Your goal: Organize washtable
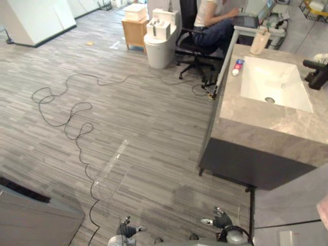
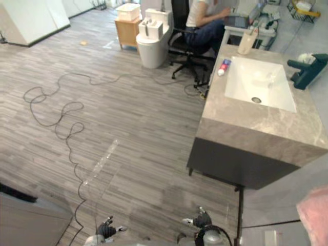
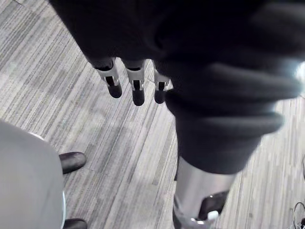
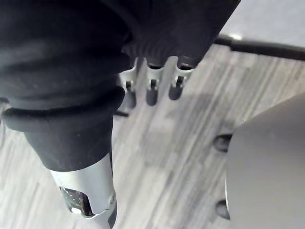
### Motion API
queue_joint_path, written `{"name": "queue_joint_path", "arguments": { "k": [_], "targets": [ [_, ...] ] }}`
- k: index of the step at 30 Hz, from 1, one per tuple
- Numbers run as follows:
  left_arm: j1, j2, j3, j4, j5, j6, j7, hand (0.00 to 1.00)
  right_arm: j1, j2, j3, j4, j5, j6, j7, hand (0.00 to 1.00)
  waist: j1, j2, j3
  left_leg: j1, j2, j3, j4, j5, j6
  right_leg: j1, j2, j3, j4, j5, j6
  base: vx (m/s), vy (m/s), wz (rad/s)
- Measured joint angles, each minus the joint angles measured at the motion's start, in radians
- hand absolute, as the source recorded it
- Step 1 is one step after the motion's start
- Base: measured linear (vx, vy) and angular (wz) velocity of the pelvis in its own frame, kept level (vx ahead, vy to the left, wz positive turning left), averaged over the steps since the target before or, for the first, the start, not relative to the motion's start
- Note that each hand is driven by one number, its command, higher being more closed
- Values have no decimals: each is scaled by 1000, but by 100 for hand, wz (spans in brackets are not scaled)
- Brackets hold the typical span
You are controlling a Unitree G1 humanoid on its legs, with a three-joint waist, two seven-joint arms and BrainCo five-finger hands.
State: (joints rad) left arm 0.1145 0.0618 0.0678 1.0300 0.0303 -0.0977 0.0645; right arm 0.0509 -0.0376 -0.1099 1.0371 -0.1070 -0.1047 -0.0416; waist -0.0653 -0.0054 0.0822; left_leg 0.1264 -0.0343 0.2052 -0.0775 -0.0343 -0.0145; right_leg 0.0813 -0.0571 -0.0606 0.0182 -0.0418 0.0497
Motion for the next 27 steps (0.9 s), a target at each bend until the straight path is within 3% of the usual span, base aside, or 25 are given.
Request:
{"name": "queue_joint_path", "arguments": {
  "k": [2,5,6,7,8,9,10,11,12,14,16,17,18,21,24,25,27],
  "targets": [
    [-2,4,-7,-1,-1,-2,-3,0,7,14,-50,1,28,4,-3,0,2,-10,7,1,0,9,55,-28,-43,42,-12,-26,-15,1,2,-38,-16,24],
    [-17,14,-32,-1,0,-8,-19,0,8,12,-79,0,40,5,-3,0,12,-8,24,-31,0,19,113,-35,-51,54,-23,-77,-10,-3,5,-69,-26,42],
    [-25,16,-36,-1,0,-8,-20,0,9,12,-80,-1,41,5,-3,0,12,-9,32,-47,4,34,128,-56,-77,54,-28,-96,-5,-6,4,-96,-19,81],
    [-33,15,-39,-4,-1,-9,-22,0,7,8,-88,-4,48,3,-4,0,12,-7,47,-66,52,175,164,-127,-62,51,-34,-142,1,-7,2,-111,-17,103],
    [-35,16,-41,-7,-1,-9,-21,0,3,4,-88,-6,49,3,-6,0,10,-9,61,-80,100,316,204,-135,-72,39,-51,-184,24,-25,11,-103,0,109],
    [-36,14,-45,-5,-1,-8,-21,0,1,-4,-88,-8,49,4,-8,0,6,-5,68,-84,122,365,226,-135,-72,33,-57,-204,43,-35,12,-41,48,116],
    [-37,11,-54,-7,-3,-7,-20,0,-5,-23,-88,-12,49,4,-10,0,-1,18,85,-86,148,421,257,-115,-53,33,-71,-236,83,-63,26,-61,146,100],
    [-38,8,-53,-9,-12,-7,-20,0,-5,-37,-86,-11,47,5,-13,0,7,22,94,-85,132,394,256,-109,-28,34,-88,-249,105,-83,38,-43,162,82],
    [-37,8,-53,-9,-16,-7,-20,0,-5,-39,-85,-9,46,9,-14,0,15,23,92,-82,119,383,244,-111,-29,35,-96,-253,108,-89,45,-11,177,47],
    [-36,8,-52,-8,-17,-7,-21,0,-5,-38,-86,-4,46,16,-14,0,19,21,93,-79,86,363,226,-121,-5,32,-125,-273,133,-123,63,77,122,33],
    [-35,8,-32,-8,-16,-5,-24,0,-4,-36,-86,-8,45,19,-14,0,17,2,88,-75,42,340,232,-148,35,17,-188,-298,225,-181,116,127,159,40],
    [-35,8,-32,-6,-14,-5,-26,0,-1,-35,-86,-4,44,24,-12,0,12,-8,88,-64,19,319,220,-155,48,10,-213,-300,309,-194,125,158,181,52],
    [-36,11,-35,-1,-12,1,-28,0,0,-42,-88,-17,45,24,-6,0,2,-3,90,-47,8,282,221,-164,65,-99,-248,-252,547,-201,90,153,130,57],
    [-38,26,-28,2,-13,5,-30,0,1,-42,-83,-32,38,23,-3,0,-16,-3,102,-2,27,247,210,-166,71,-214,-179,-126,684,-269,49,246,74,55],
    [-39,34,-25,6,-12,6,-32,0,2,-44,-79,-32,34,24,-2,0,-15,-5,110,52,66,219,190,-173,46,-292,-91,-136,606,-272,17,303,-12,35],
    [-39,33,-25,10,-12,5,-36,0,8,-45,-77,-32,30,24,-2,0,-16,-6,110,71,71,208,173,-175,21,-323,-64,-136,537,-250,2,398,-84,37],
    [-39,25,-9,18,-12,4,-38,0,34,-38,-78,-33,26,23,-2,0,-16,-19,108,102,53,187,157,-192,-7,-336,-50,-134,434,-142,-38,396,-118,48]
  ]
}}
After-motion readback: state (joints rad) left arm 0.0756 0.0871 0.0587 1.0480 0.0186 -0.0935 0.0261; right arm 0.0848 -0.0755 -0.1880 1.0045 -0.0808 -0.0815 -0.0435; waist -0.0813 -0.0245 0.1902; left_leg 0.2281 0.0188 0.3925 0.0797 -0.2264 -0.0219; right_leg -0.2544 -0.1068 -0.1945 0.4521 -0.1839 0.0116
